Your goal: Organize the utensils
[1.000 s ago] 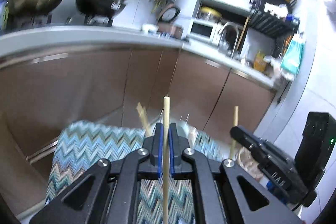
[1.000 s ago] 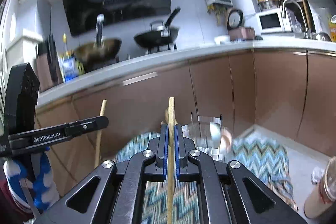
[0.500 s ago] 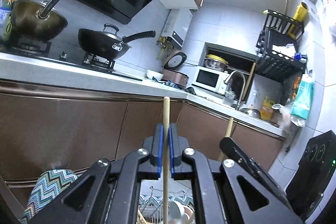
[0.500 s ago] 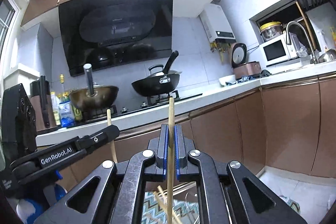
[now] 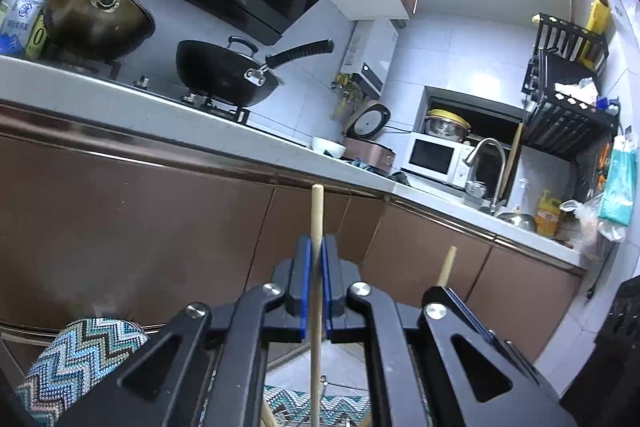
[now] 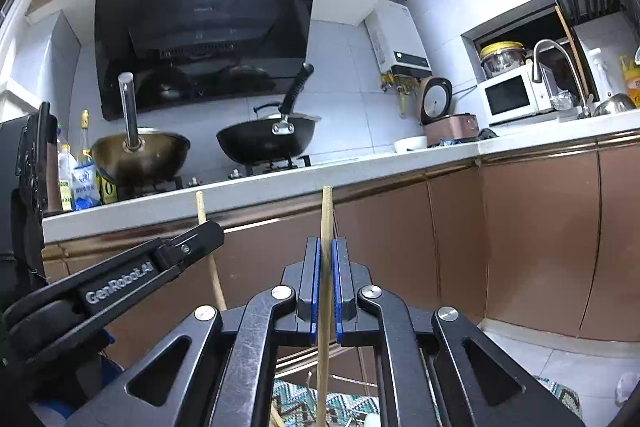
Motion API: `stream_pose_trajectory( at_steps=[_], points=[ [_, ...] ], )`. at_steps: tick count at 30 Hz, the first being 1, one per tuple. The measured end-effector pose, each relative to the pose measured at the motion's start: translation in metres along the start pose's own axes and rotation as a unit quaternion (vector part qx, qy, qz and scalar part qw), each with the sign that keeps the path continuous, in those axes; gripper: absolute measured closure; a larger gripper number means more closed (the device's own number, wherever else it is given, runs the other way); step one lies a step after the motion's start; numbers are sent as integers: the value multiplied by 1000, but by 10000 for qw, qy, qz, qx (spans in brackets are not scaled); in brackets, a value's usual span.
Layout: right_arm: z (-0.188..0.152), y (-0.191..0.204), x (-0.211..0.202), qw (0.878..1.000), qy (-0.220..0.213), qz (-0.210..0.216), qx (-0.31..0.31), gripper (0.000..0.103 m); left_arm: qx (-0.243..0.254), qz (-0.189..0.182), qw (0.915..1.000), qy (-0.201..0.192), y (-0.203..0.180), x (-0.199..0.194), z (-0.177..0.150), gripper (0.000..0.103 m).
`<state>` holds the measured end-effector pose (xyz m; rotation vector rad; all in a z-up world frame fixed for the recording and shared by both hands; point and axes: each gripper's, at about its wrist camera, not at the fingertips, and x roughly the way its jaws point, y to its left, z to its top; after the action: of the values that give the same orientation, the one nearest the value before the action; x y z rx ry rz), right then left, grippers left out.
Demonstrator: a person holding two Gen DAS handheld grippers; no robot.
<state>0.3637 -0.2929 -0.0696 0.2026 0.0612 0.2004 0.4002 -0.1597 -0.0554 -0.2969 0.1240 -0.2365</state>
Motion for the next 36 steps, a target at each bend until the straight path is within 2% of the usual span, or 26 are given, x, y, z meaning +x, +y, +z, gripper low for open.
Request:
stream_pose_trajectory(
  at_steps=[4, 5, 6, 7, 8, 9, 15, 19, 24, 30, 36],
  points=[
    [-8, 1, -5, 9999, 57, -76, -69, 97, 13, -3, 9999, 106, 3, -2, -9, 95],
    [-7, 2, -8, 9999, 48, -94, -82, 96, 7, -19, 9999, 107, 4, -4, -8, 92],
    [-6, 1, -11, 9999, 30, -97, -76, 91, 9, -21, 10000, 93, 4, -8, -6, 87],
    [-4, 2, -16, 9999, -5, -100, -60, 81, 7, -13, 10000, 68, 5, -12, -4, 75],
    [-1, 3, -20, 9999, -45, -125, -56, 76, 4, 0, 10000, 33, 5, -15, -1, 67],
    [2, 3, -23, 9998, -73, -147, -63, 71, 2, 33, 10000, -34, 6, -22, 4, 65],
    [22, 14, -54, 9995, -103, -280, -67, 63, 91, 201, 9998, -26, 10, -58, 30, 58],
    [31, 24, -78, 9984, 46, -563, -98, 52, 386, 514, 9976, 249, 11, -85, 38, 55],
    [40, 40, -115, 9951, 133, -963, -153, 44, 691, 726, 9933, 573, 9, -118, 42, 53],
    [40, 70, -156, 9906, 183, -1299, -379, 33, 1136, 758, 9892, 529, 0, -176, 41, 46],
    [39, 100, -194, 9850, 142, -1614, -595, 25, 1159, 856, 9888, 398, 7, -225, 46, 40]
  ],
)
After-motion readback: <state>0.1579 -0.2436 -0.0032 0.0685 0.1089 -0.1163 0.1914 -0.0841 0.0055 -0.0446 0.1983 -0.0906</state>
